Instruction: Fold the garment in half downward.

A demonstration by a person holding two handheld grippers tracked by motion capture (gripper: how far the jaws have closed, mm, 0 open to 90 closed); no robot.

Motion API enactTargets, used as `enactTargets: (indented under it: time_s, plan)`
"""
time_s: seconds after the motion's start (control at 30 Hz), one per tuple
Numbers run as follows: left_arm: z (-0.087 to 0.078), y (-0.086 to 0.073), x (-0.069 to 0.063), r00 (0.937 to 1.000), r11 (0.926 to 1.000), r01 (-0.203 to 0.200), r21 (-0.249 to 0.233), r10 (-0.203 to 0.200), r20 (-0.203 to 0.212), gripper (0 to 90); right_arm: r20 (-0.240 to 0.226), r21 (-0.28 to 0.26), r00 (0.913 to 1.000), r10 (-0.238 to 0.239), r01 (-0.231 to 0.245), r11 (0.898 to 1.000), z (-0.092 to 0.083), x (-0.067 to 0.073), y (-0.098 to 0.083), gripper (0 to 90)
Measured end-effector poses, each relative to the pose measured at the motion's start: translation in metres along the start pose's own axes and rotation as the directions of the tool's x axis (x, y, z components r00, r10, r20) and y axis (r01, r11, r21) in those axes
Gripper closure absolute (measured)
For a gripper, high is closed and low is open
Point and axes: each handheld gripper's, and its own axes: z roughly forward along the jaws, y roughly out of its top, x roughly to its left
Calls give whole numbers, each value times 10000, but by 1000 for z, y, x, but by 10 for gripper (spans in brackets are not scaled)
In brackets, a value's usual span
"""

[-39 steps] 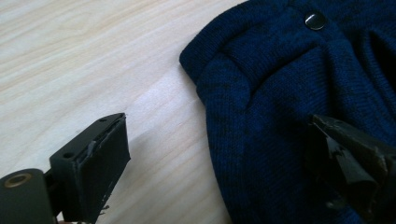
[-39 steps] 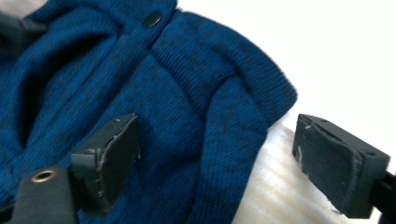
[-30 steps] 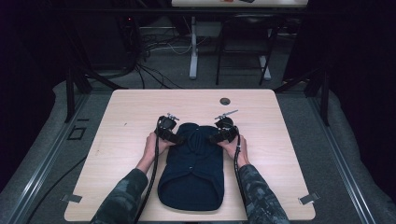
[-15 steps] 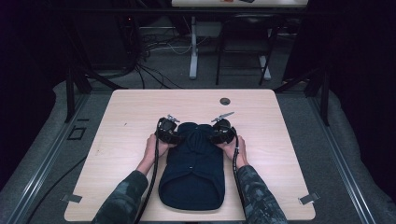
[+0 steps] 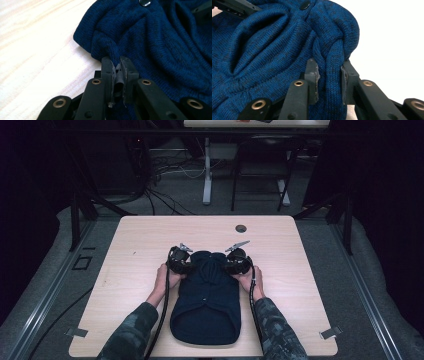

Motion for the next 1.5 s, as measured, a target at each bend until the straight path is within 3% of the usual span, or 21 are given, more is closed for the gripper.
enactTargets:
  time_s: [0.2,0.33,0.63,0.9,1.27,1.5]
  plan:
    - [-5,-3,0,10000,9995,-61,-295,63,49,838,250,-523,9987,-438,451,9976,-10,5,0,726]
    - [-18,-3,-1,9997,9971,-254,-720,255,0,839,476,-789,9947,-915,950,9923,-19,11,4,726]
    - [-33,-1,-2,9976,9885,-681,-1348,655,-239,839,667,-1266,9914,-1122,1199,9847,-32,15,8,726]
    - [-39,2,-6,9923,9811,-1191,-1523,1125,-511,842,747,-1451,9884,-1324,1421,9792,-39,16,10,726]
    - [-47,6,-8,9882,9719,-1480,-1830,1377,-678,844,873,-1712,9832,-1606,1736,9698,-49,18,13,726]
    - [-56,11,-7,9823,9663,-1823,-1818,1710,-758,844,1097,-2071,9756,-1899,2093,9557,-54,21,16,727]
